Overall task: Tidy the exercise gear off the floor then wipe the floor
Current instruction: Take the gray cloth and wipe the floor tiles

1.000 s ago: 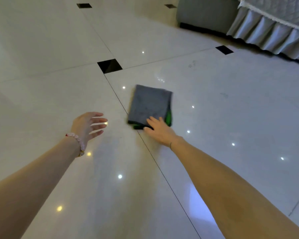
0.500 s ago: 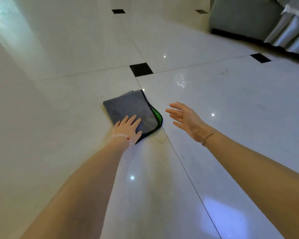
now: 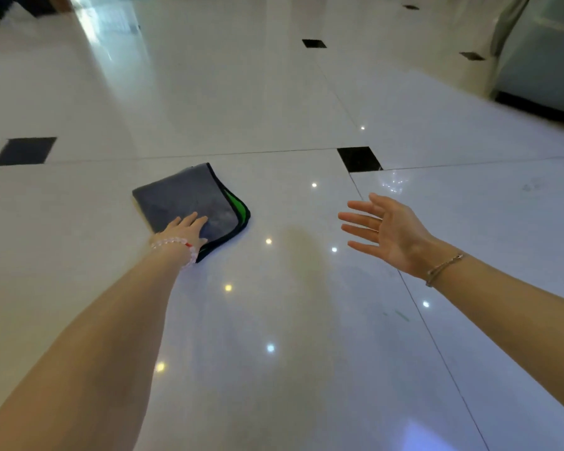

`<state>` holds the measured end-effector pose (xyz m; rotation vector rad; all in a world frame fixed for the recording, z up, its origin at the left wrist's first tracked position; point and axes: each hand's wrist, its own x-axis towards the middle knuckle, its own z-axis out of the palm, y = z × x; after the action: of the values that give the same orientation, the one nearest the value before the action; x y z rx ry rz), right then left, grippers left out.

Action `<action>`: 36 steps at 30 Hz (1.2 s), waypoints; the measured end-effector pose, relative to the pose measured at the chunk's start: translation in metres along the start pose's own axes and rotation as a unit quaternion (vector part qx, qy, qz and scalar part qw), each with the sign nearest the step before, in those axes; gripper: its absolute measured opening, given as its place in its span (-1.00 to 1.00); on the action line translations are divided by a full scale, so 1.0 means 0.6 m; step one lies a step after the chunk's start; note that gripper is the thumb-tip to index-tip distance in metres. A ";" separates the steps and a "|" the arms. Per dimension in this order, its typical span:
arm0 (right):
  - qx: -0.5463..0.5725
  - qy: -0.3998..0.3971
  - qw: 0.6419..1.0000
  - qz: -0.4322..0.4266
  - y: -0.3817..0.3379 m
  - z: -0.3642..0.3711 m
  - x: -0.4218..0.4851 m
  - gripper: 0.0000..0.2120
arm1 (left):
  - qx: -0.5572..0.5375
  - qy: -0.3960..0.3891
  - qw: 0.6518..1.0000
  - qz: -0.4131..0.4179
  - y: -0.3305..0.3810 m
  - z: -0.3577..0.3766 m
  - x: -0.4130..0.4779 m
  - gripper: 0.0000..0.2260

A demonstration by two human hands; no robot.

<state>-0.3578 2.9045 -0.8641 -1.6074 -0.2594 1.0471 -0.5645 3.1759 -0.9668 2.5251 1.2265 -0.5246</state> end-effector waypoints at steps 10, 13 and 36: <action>-0.015 -0.054 0.998 0.021 -0.020 0.085 0.020 -0.62 | 0.032 0.011 0.997 -0.067 -0.118 -0.029 -0.009 -0.55; -0.008 -0.052 0.998 0.027 -0.015 0.076 0.014 -0.60 | 0.062 0.030 0.995 -0.069 -0.075 -0.035 -0.025 -0.50; 0.069 0.036 0.991 0.105 0.174 -0.124 -0.206 -0.60 | 0.017 0.048 0.942 0.330 0.311 0.209 -0.360 -0.49</action>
<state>-0.4119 2.7382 -0.8983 -1.5677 0.0320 1.1393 -0.5643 2.8645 -0.9662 2.7922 0.3289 -0.2561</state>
